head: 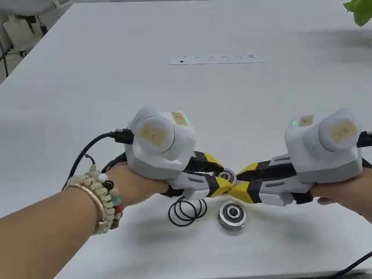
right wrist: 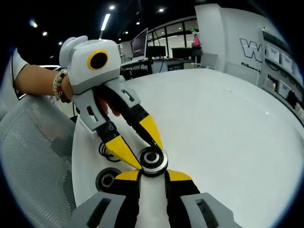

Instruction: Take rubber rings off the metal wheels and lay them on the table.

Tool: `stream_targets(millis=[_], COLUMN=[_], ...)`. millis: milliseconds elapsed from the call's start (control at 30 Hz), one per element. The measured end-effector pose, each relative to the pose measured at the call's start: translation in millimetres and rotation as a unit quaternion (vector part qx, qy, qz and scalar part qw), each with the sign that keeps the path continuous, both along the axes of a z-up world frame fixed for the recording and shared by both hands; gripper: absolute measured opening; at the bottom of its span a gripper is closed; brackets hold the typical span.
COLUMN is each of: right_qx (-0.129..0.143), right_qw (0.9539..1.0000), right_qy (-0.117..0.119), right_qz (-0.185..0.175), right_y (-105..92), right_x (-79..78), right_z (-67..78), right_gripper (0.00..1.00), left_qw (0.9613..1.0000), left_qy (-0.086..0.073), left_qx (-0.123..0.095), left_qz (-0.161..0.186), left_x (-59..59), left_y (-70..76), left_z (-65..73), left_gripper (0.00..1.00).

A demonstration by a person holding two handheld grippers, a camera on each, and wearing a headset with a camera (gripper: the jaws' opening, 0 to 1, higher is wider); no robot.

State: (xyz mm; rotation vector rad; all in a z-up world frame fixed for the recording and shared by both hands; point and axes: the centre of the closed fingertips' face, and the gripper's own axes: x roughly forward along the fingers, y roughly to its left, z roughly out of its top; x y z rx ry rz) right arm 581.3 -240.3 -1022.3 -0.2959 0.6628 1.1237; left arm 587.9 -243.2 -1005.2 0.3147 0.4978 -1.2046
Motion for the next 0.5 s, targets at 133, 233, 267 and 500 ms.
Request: stream_targets(millis=[133, 233, 267, 500], right_qx=[-0.009, -0.014, -0.014, -0.027], right_qw=[0.9999, 0.9998, 0.9998, 0.9984], right_qy=[-0.007, -0.009, -0.008, 0.025], right_qz=[0.008, 0.01, 0.009, -0.042], right_y=[-2.0, -4.2, -4.4, -10.1], right_x=[-0.9, -1.0, -1.0, 3.8], right_z=[-0.7, -1.6, -1.7, -4.3], right_gripper=[0.13, 0.06, 0.05, 0.0], left_qw=[0.9998, 0.9998, 0.9998, 0.9997], left_qy=[-0.002, -0.002, -0.003, -0.003], left_qx=[-0.009, -0.012, -0.012, -0.015], left_qz=[0.017, 0.017, 0.018, 0.02], left_x=[3.7, 2.4, 2.1, 1.1], left_y=[1.4, 3.0, 2.7, 3.6], left_z=[1.2, 2.1, 2.3, 3.8], left_gripper=[0.15, 0.15, 0.15, 0.14])
